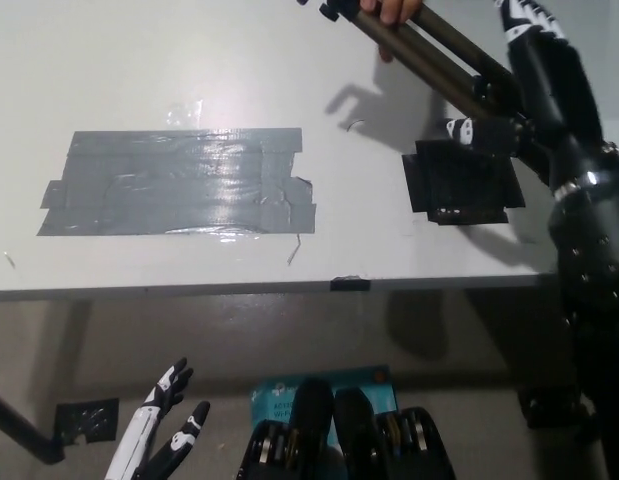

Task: A person hands a tripod to the robot which it grabs with its right hand and places in the middle of the table in front of it

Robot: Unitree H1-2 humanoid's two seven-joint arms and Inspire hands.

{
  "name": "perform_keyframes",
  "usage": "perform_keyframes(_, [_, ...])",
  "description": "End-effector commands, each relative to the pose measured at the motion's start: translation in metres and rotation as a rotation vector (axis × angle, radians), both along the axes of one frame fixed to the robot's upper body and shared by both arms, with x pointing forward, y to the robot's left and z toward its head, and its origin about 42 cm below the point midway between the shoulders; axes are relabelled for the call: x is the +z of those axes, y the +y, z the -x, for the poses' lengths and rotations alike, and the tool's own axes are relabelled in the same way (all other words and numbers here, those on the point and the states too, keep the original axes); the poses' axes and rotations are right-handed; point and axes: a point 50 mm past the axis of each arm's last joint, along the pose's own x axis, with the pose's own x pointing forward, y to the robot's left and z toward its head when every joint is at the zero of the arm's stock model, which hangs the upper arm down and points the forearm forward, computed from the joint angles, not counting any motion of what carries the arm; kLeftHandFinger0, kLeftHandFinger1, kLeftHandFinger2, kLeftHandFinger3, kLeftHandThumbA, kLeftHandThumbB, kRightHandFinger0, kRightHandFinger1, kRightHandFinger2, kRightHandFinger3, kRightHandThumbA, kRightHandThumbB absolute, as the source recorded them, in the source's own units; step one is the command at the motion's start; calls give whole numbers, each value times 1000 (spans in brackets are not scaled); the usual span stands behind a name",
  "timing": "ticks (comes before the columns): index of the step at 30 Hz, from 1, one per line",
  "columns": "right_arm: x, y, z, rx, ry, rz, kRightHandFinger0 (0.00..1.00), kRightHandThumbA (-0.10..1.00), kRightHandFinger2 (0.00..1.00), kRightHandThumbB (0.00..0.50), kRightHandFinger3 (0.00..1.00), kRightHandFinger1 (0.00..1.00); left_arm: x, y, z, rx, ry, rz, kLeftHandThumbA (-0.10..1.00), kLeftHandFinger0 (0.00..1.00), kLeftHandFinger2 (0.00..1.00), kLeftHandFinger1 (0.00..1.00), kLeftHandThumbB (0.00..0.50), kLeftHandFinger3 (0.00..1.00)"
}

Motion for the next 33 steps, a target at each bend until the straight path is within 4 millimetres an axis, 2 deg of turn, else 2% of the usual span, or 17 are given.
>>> perform_keyframes(1, [22, 4, -22, 1, 34, 1, 1000, 1000, 1000, 449, 1000, 1000, 11, 3, -5, -11, -65, -14, 762, 1000, 1000, 1000, 175, 1000])
perform_keyframes(10, [1, -2, -59, -72, 180, 48, 1000, 1000, 1000, 456, 1000, 1000, 11, 3, -4, -19, -58, -16, 746, 1000, 1000, 1000, 172, 1000])
perform_keyframes(14, [-10, -5, -71, -116, 224, 95, 1000, 1000, 1000, 493, 1000, 1000, 7, 2, 7, -18, -39, -17, 744, 1000, 1000, 1000, 170, 1000])
perform_keyframes(18, [-13, -7, -88, -151, 248, 144, 1000, 1000, 1000, 490, 1000, 1000, 7, 1, 9, -17, -44, -14, 749, 1000, 1000, 1000, 172, 1000])
perform_keyframes(19, [-13, -7, -93, -160, 247, 135, 1000, 900, 1000, 452, 1000, 1000, 7, 1, 8, -19, -48, -15, 749, 1000, 1000, 1000, 172, 1000])
perform_keyframes(20, [-15, -8, -98, -171, 230, 100, 1000, 571, 1000, 332, 1000, 1000, 7, 1, 8, -19, -47, -12, 749, 1000, 1000, 1000, 178, 1000])
perform_keyframes(21, [-17, -7, -102, -190, 205, 60, 622, 297, 597, 283, 837, 583, 8, 1, 9, -18, -44, -12, 749, 1000, 1000, 1000, 180, 1000])
perform_keyframes(22, [-19, -6, -104, -206, 187, 48, 350, 201, 548, 308, 777, 420, 8, 1, 9, -19, -43, -13, 749, 1000, 1000, 1000, 180, 1000])
perform_keyframes(23, [-21, -6, -105, -225, 141, 48, 20, -88, 442, 264, 556, 209, 8, 1, 9, -21, -42, -15, 750, 1000, 1000, 1000, 180, 1000])
perform_keyframes(24, [-22, -6, -106, -234, 120, 47, 20, -88, 442, 264, 556, 209, 8, 1, 9, -23, -42, -16, 750, 1000, 1000, 1000, 180, 1000])
perform_keyframes(25, [-24, -5, -104, -227, 39, 37, 1, -100, 500, 245, 471, 162, 8, 1, 7, -24, -46, -17, 750, 1000, 1000, 1000, 178, 1000])
perform_keyframes(26, [-25, -3, -101, -218, -35, 30, 0, -100, 739, 213, 676, 302, 9, 0, 6, -26, -49, -18, 750, 1000, 1000, 1000, 175, 1000])
perform_keyframes(27, [-24, -3, -99, -211, -69, 29, 15, -100, 835, 193, 809, 413, 9, 0, 4, -28, -50, -21, 748, 1000, 1000, 1000, 170, 1000])
perform_keyframes(28, [-22, -1, -95, -198, -115, 13, 9, -100, 839, 176, 886, 463, 10, 0, 3, -29, -51, -27, 747, 1000, 1000, 1000, 169, 1000])
perform_keyframes(30, [-20, 1, -92, -194, -156, 10, 7, -100, 871, 158, 959, 506, 10, 0, 2, -34, -54, -30, 748, 1000, 1000, 1000, 167, 1000])
perform_keyframes(31, [-17, 3, -89, -183, -181, 5, 39, -100, 894, 144, 973, 536, 11, 0, 2, -35, -49, -37, 762, 1000, 1000, 1000, 174, 1000])
perform_keyframes(33, [-14, 5, -86, -171, -221, 1, 22, -100, 904, 173, 899, 495, 10, 0, 3, -35, -44, -46, 786, 1000, 1000, 1000, 174, 1000])
